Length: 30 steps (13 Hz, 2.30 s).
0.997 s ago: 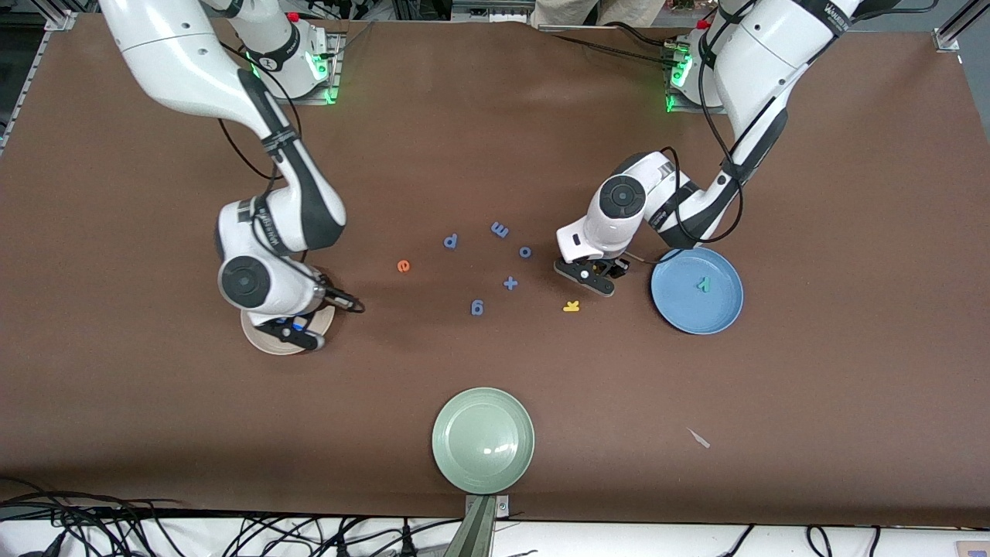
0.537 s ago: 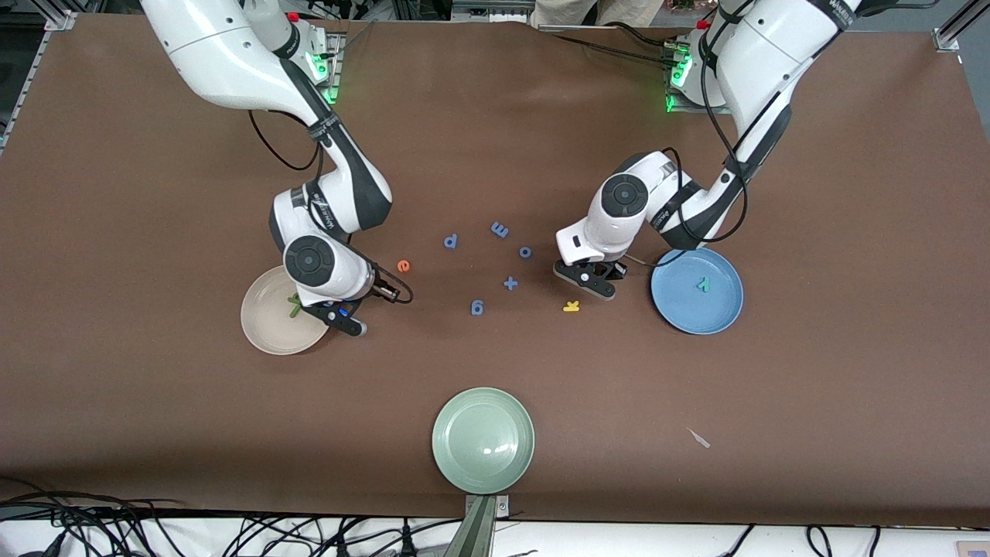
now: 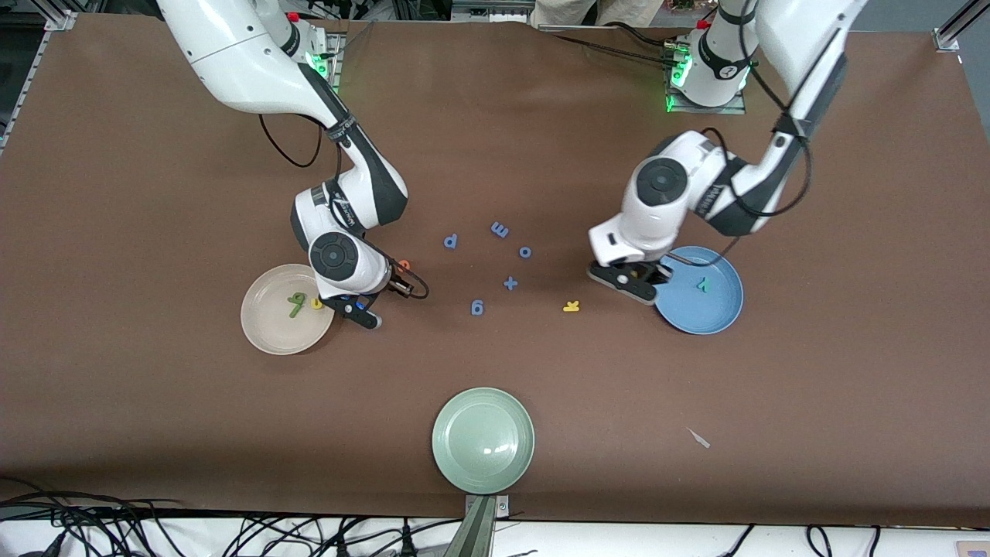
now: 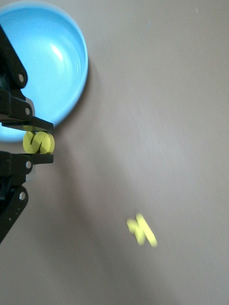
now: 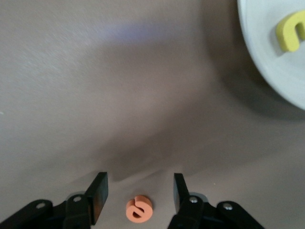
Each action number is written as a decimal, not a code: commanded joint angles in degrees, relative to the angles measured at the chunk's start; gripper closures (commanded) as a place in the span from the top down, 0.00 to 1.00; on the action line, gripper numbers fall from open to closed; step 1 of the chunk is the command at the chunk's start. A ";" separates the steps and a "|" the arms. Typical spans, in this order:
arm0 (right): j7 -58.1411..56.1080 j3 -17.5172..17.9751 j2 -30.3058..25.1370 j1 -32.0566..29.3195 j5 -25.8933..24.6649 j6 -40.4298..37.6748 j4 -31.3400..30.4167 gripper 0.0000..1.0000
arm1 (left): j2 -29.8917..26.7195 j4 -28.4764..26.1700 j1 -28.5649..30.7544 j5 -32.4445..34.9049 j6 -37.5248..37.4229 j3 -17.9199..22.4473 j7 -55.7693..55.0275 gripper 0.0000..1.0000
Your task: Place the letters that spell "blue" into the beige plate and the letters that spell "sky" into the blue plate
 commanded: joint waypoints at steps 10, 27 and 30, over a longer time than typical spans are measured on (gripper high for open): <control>4.02 3.18 -2.94 0.14 1.80 3.00 -6.43 0.54 | 8.79 10.65 -0.51 -3.99 -6.27 -7.11 1.57 1.00; -6.44 -1.57 -6.55 -0.65 1.97 -10.20 0.25 0.49 | 22.10 25.28 -19.68 -7.24 -4.26 9.24 -21.81 0.91; -3.20 -0.51 -5.41 -0.12 1.97 -6.42 -0.27 0.60 | 22.63 25.28 -19.42 -5.92 -1.70 9.24 -21.81 0.89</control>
